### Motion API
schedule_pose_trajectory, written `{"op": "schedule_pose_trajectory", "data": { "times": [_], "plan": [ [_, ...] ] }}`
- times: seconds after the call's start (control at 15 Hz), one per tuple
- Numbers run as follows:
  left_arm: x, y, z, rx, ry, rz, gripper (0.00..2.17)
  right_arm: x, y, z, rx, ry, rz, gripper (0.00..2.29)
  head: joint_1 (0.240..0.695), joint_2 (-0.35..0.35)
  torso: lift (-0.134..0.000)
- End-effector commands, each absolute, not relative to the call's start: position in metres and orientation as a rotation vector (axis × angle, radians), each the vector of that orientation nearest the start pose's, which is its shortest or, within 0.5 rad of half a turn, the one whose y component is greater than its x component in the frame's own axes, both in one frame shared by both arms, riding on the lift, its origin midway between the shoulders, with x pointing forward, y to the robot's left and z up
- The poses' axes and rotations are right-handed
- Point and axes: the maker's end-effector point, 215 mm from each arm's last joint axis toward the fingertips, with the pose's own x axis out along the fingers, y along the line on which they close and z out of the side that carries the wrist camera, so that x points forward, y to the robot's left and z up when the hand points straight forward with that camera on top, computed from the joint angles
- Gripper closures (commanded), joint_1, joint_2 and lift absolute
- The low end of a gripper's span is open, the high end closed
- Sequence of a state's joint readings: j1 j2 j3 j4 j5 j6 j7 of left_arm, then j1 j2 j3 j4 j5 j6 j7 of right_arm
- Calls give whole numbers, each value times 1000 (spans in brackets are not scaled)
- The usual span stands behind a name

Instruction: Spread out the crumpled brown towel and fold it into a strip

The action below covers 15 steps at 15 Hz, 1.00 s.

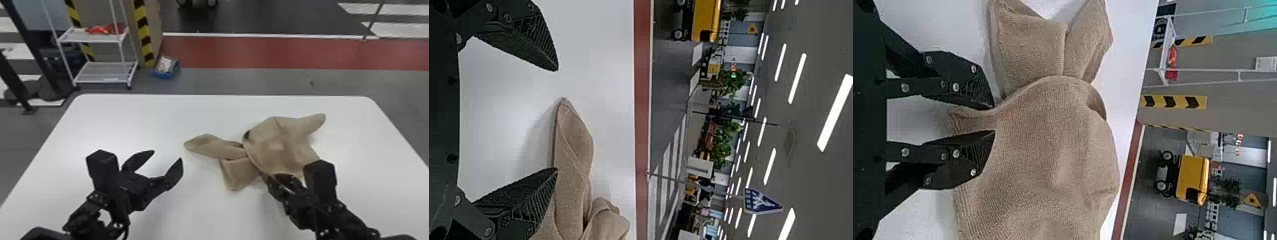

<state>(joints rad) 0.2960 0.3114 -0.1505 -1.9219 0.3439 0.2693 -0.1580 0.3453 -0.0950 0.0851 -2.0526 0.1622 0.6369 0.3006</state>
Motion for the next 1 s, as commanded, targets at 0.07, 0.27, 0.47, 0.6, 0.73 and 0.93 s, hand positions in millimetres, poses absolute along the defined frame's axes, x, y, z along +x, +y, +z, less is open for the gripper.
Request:
{"op": "schedule_pose_trajectory", "data": {
  "times": [0.07, 0.27, 0.47, 0.6, 0.73, 0.93],
  "plan": [
    [474, 152, -403, -83, 275, -411, 194, 450, -164, -405, -177, 358, 327, 1669, 695, -22, -123],
    [473, 155, -404, -84, 275, -406, 194, 450, -150, -322, -156, 137, 345, 1679, 695, -15, -123],
    [473, 154, -404, -83, 276, -407, 194, 454, -144, -251, -131, 14, 356, 1679, 695, 7, -123],
    [472, 156, -405, -81, 278, -403, 194, 455, -157, -203, -82, -58, 335, 1676, 695, 11, -123],
    [472, 157, -406, -80, 279, -403, 194, 462, -193, -169, -33, -104, 277, 1676, 695, 4, -123],
    [472, 157, -404, -79, 276, -405, 194, 490, -286, -192, -50, -55, 117, 1676, 695, -44, -123]
  ]
}}
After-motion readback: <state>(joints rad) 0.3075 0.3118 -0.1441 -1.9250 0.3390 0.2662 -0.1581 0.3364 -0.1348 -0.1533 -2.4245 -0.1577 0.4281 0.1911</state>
